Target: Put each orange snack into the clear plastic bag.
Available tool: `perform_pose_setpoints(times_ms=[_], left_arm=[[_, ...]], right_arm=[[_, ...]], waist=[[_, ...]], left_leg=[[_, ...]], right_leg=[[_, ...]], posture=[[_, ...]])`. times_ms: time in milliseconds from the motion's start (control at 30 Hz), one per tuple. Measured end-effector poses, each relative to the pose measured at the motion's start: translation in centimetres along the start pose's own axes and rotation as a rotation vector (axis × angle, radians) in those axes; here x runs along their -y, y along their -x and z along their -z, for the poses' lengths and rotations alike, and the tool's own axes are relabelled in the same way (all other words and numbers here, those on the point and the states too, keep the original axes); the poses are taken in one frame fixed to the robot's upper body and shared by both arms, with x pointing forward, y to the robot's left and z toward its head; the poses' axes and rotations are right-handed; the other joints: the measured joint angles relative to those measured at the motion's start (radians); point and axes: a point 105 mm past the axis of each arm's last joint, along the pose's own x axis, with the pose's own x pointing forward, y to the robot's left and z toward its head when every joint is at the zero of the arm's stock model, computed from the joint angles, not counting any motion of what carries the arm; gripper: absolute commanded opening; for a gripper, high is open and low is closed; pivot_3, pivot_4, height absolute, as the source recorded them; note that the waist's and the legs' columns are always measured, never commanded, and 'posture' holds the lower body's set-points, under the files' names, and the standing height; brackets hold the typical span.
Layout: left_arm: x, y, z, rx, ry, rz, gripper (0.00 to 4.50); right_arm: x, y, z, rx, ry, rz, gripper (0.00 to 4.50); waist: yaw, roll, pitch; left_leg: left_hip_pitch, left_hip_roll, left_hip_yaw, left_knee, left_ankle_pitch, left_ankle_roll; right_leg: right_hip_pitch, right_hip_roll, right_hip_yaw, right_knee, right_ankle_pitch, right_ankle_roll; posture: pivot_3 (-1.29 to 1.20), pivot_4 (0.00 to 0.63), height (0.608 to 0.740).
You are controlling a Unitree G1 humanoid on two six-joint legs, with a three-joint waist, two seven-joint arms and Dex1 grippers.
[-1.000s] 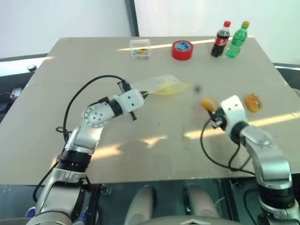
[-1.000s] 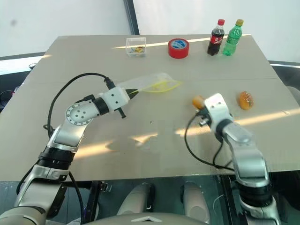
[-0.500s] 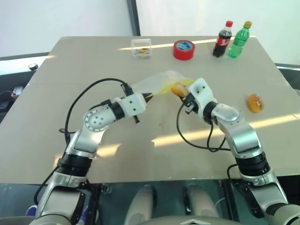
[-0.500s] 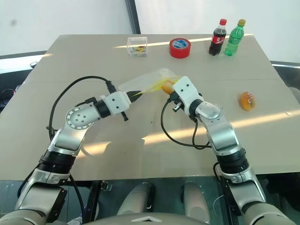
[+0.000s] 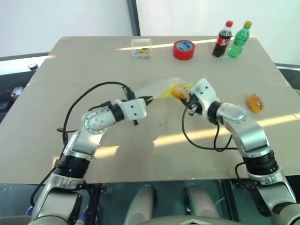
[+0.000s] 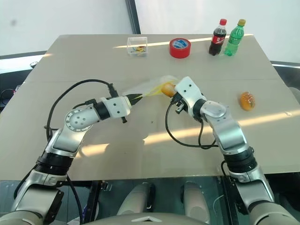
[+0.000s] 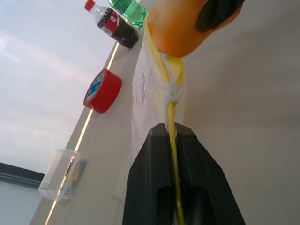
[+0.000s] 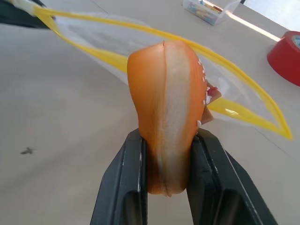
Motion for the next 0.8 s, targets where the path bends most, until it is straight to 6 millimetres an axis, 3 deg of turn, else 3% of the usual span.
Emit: perform_pose_setpoints(times_ms=[433, 567, 800], left_arm=[[0.9, 0.2, -0.5, 0.038, -0.066, 0.048, 0.0], [1.2, 0.3, -0.5, 0.045, -0.066, 0.054, 0.0], [1.6, 0.2, -1.0, 0.074, -0.106, 0.065, 0.0]], right_arm=[[-0.6, 0.4, 0.4, -0.028, -0.152, -0.073, 1.03], [-0.4, 0.3, 1.0, -0.069, -0.099, -0.055, 1.03], [-0.9, -1.1, 2.8, -0.168, 0.166, -0.035, 1.03]], waist=[[0.0, 0.0, 0.0], [0.0, 0.0, 0.0], [-0.001, 0.0, 0.0]], left_leg=[[0.0, 0.0, 0.0, 0.0, 0.0, 0.0], [0.0, 0.0, 0.0, 0.0, 0.0, 0.0], [0.0, 0.0, 0.0, 0.0, 0.0, 0.0]], right_leg=[[0.0, 0.0, 0.0, 0.0, 0.0, 0.0], [0.0, 0.0, 0.0, 0.0, 0.0, 0.0], [0.0, 0.0, 0.0, 0.0, 0.0, 0.0]], posture=[[0.0, 0.15, 0.74], [0.0, 0.15, 0.74], [0.0, 0.15, 0.74]])
